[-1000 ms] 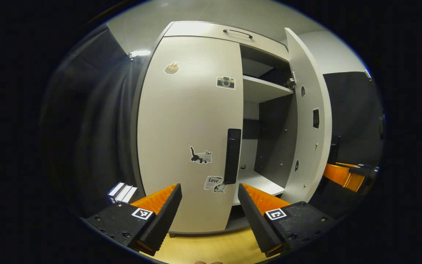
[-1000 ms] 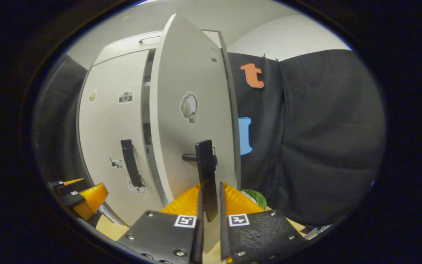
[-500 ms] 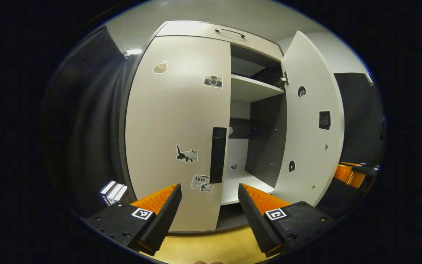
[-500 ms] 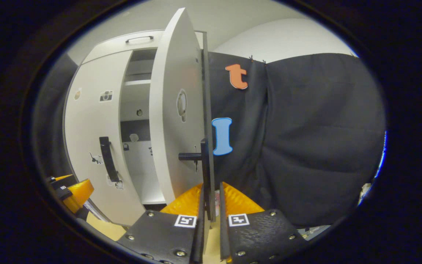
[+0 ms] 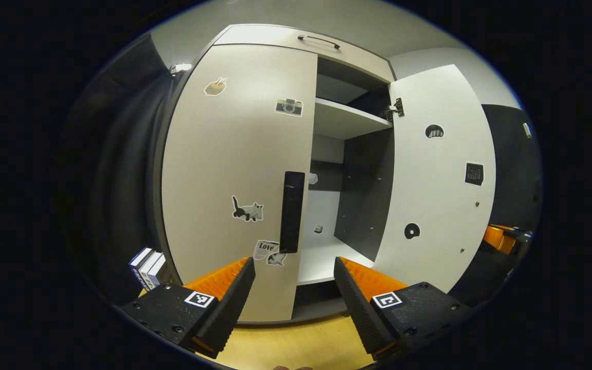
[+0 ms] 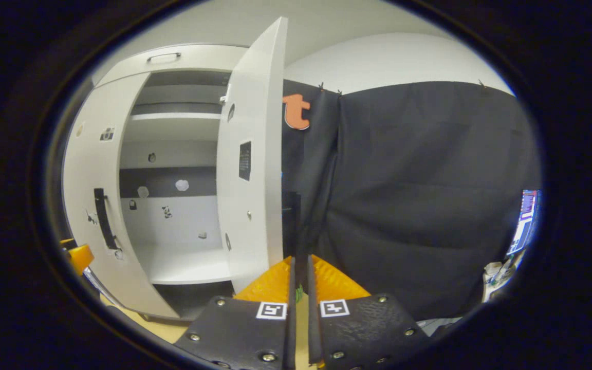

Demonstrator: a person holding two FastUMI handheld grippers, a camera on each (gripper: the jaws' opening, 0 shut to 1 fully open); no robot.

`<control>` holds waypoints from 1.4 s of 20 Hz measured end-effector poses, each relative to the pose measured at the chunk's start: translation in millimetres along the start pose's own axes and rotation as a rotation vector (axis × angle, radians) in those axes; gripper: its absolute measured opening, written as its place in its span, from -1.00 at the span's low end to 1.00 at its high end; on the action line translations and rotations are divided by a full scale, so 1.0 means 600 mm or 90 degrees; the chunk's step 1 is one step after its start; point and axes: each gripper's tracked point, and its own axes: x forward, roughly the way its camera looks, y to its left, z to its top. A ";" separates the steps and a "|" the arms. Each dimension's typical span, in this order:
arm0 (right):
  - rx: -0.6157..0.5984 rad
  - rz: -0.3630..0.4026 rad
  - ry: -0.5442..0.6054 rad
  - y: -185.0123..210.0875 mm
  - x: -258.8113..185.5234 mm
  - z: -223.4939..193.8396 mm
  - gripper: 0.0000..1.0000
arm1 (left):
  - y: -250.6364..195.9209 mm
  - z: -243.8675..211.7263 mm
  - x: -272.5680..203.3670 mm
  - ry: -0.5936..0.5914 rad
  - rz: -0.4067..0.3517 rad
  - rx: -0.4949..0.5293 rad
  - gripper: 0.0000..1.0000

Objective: Open the right door of the double-door shoe cabinet with the right hand, and open the left door with the left hand.

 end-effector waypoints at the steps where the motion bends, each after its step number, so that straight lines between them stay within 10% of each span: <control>1: 0.014 0.009 0.004 0.006 0.002 -0.001 -0.80 | -0.003 -0.001 0.001 0.001 -0.001 0.000 0.92; 28: 0.051 -0.040 0.011 -0.076 -0.042 -0.010 -0.79 | 0.019 0.036 0.095 -0.033 0.065 0.025 0.92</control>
